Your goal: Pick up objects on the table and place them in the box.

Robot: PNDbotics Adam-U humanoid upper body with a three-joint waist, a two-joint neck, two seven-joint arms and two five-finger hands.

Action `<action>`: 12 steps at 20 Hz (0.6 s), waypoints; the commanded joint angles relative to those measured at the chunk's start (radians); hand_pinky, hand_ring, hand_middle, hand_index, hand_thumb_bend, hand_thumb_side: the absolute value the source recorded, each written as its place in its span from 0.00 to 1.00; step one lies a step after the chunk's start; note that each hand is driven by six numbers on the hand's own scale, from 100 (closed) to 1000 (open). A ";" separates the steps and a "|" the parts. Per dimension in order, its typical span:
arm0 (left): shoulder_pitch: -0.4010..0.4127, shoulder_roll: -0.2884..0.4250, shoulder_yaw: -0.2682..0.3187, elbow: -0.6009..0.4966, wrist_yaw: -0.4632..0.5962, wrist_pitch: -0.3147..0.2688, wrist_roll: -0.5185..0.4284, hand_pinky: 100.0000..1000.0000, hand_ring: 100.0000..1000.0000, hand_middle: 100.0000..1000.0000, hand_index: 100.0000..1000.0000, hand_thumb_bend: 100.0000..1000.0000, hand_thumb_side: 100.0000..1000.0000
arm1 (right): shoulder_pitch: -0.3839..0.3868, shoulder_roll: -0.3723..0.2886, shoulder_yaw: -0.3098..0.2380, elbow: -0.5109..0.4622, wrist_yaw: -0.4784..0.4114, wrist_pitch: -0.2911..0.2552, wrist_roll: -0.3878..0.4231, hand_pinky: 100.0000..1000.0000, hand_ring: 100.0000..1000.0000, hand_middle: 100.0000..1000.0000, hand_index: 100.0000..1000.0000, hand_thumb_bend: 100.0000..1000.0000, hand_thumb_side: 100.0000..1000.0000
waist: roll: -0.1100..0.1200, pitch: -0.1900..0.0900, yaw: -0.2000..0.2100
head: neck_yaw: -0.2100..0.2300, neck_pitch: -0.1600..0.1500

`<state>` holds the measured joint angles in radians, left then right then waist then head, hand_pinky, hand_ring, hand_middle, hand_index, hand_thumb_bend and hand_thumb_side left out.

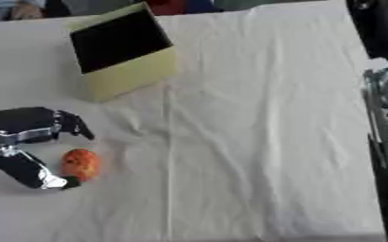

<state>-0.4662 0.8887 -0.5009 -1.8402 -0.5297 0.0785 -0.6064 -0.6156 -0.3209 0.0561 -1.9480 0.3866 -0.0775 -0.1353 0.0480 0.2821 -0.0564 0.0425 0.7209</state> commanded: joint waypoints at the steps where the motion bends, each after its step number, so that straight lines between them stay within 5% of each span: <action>1: -0.008 0.012 0.003 0.003 -0.022 -0.014 -0.004 0.57 0.75 0.70 0.81 0.40 0.44 | -0.010 -0.006 -0.004 -0.008 -0.006 -0.003 -0.002 0.79 0.69 0.54 0.78 0.00 0.92 | 0.001 -0.016 -0.001 | 0.005 0.004; 12: -0.015 -0.006 -0.009 0.041 -0.104 -0.046 0.028 0.44 0.66 0.52 0.71 0.33 0.39 | -0.009 -0.004 -0.004 -0.008 -0.009 -0.005 -0.003 0.79 0.69 0.54 0.78 0.00 0.92 | 0.002 -0.015 -0.003 | 0.005 -0.001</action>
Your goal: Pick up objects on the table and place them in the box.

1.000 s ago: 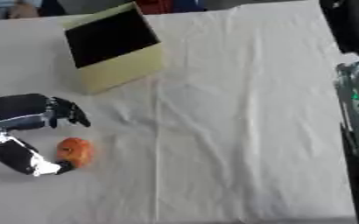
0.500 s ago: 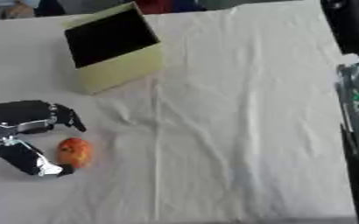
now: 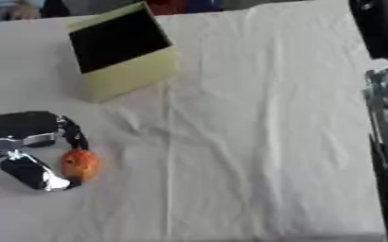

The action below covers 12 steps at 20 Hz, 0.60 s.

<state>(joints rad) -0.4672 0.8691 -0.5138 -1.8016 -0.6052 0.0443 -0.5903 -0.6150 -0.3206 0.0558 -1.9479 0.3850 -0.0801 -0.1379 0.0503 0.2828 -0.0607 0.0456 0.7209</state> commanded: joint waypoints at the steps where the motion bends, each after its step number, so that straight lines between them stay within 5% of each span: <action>1: -0.015 0.013 0.003 0.004 -0.043 -0.019 0.017 0.42 0.64 0.50 0.70 0.31 0.36 | -0.009 -0.004 -0.004 -0.009 -0.008 -0.003 -0.001 0.79 0.69 0.54 0.78 0.00 0.92 | -0.001 -0.016 0.002 | 0.002 -0.001; 4: -0.016 0.007 -0.004 0.016 -0.081 -0.041 0.024 0.40 0.63 0.50 0.69 0.28 0.31 | -0.010 -0.003 -0.005 -0.009 -0.008 -0.004 -0.001 0.79 0.69 0.54 0.78 0.00 0.92 | -0.002 -0.015 0.001 | 0.003 -0.001; 9: -0.014 -0.004 -0.007 0.021 -0.090 -0.059 0.029 0.31 0.55 0.46 0.64 0.04 0.16 | -0.010 -0.004 -0.006 -0.008 -0.008 -0.004 -0.002 0.79 0.69 0.54 0.78 0.00 0.92 | -0.003 -0.014 0.002 | 0.001 -0.001; 12: -0.019 0.005 0.013 -0.034 -0.053 -0.056 0.022 0.31 0.56 0.47 0.65 0.00 0.16 | -0.009 -0.006 -0.007 -0.007 -0.007 -0.003 -0.002 0.79 0.69 0.54 0.78 0.00 0.92 | -0.003 -0.015 0.005 | 0.000 0.000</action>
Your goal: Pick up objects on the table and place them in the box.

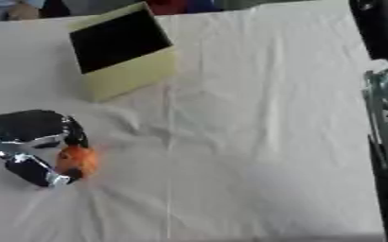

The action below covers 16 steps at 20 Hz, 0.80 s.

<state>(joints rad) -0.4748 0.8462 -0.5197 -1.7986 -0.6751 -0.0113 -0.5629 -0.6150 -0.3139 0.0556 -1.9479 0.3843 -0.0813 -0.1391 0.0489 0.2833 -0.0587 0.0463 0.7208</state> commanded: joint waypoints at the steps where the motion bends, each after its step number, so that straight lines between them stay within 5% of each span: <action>1: -0.014 0.034 0.027 -0.056 0.030 0.006 -0.012 0.31 0.56 0.47 0.65 0.00 0.17 | -0.008 -0.013 -0.006 -0.006 -0.006 -0.002 -0.001 0.79 0.69 0.54 0.78 0.00 0.92 | -0.001 -0.016 0.003 | -0.002 0.000; 16: -0.078 0.111 0.193 -0.201 0.140 0.097 0.047 0.28 0.52 0.45 0.63 0.00 0.06 | -0.005 -0.017 -0.007 -0.006 -0.003 -0.003 -0.001 0.80 0.69 0.54 0.78 0.00 0.92 | 0.007 -0.017 0.008 | -0.019 -0.011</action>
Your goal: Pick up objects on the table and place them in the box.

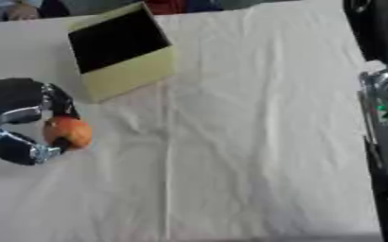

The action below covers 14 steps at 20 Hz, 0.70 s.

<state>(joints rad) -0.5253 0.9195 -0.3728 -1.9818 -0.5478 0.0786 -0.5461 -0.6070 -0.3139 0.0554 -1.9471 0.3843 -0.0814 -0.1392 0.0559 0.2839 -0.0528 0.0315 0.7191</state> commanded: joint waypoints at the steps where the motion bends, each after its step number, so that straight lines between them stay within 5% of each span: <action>1: -0.035 0.037 0.059 -0.018 0.019 0.014 0.043 0.27 0.52 0.45 0.63 0.00 0.05 | -0.014 -0.018 -0.007 -0.006 -0.003 -0.003 -0.001 0.80 0.69 0.54 0.78 0.00 0.92 | 0.001 -0.017 0.002 | -0.005 -0.011; 9: -0.172 -0.012 0.123 0.075 0.017 0.038 0.117 0.27 0.52 0.46 0.64 0.00 0.03 | -0.027 -0.015 -0.004 -0.008 -0.001 -0.003 0.003 0.80 0.69 0.54 0.78 0.00 0.92 | 0.000 -0.006 -0.008 | -0.005 -0.028; 14: -0.342 -0.082 0.127 0.310 0.030 0.010 0.146 0.26 0.51 0.46 0.64 0.00 0.05 | -0.044 -0.017 0.001 -0.007 -0.003 -0.004 0.007 0.80 0.69 0.54 0.78 0.00 0.92 | 0.006 0.010 -0.024 | 0.004 -0.040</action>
<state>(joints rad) -0.8453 0.8311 -0.2669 -1.7130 -0.5236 0.0984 -0.4104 -0.6344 -0.3140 0.0563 -1.9447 0.3846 -0.0835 -0.1360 0.0645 0.3119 -0.0770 0.0327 0.6921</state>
